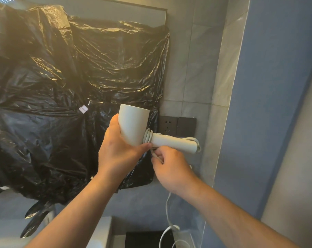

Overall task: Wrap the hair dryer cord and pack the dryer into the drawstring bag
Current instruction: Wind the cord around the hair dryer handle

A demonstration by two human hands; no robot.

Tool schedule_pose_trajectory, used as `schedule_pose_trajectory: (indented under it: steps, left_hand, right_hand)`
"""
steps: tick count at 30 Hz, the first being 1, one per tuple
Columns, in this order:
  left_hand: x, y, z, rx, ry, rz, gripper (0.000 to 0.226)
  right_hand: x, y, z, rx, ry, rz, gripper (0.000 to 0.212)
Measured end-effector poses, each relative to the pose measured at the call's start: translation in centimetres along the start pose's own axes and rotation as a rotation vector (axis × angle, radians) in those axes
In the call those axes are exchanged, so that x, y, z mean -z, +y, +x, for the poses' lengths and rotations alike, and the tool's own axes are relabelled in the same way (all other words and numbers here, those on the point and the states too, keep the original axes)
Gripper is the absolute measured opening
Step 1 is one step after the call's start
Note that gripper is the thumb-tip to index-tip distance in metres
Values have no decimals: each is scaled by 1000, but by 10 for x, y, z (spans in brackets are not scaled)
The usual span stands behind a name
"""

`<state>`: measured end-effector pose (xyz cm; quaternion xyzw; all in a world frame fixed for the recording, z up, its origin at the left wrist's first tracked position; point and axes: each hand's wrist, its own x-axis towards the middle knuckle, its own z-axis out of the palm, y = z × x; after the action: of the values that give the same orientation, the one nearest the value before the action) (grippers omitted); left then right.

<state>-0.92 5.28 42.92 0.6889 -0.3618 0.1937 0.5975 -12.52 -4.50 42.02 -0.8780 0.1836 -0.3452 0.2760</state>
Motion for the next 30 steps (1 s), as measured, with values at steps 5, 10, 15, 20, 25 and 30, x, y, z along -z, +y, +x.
schedule_pose_trajectory:
  steps: [5, 10, 15, 20, 25, 30]
  left_hand:
    - [2, -5, 1, -44, -85, 98, 101]
    - [12, -3, 12, -30, -169, 62, 89]
    - [18, 2, 14, -61, -221, 75, 88]
    - [24, -8, 10, -55, -260, 64, 88]
    - [29, -13, 8, -40, -282, 48, 91]
    - [37, -13, 12, 16, -354, -68, 89]
  right_hand:
    - [13, -1, 0, 283, 42, -454, 16]
    - [22, 6, 1, 668, 157, -731, 21]
    - [30, -1, 5, 619, 168, -623, 13]
    - [32, 4, 17, 584, 1, -518, 28]
    - [29, 3, 15, 521, -78, -352, 30]
    - [36, -11, 17, 436, -97, -191, 25]
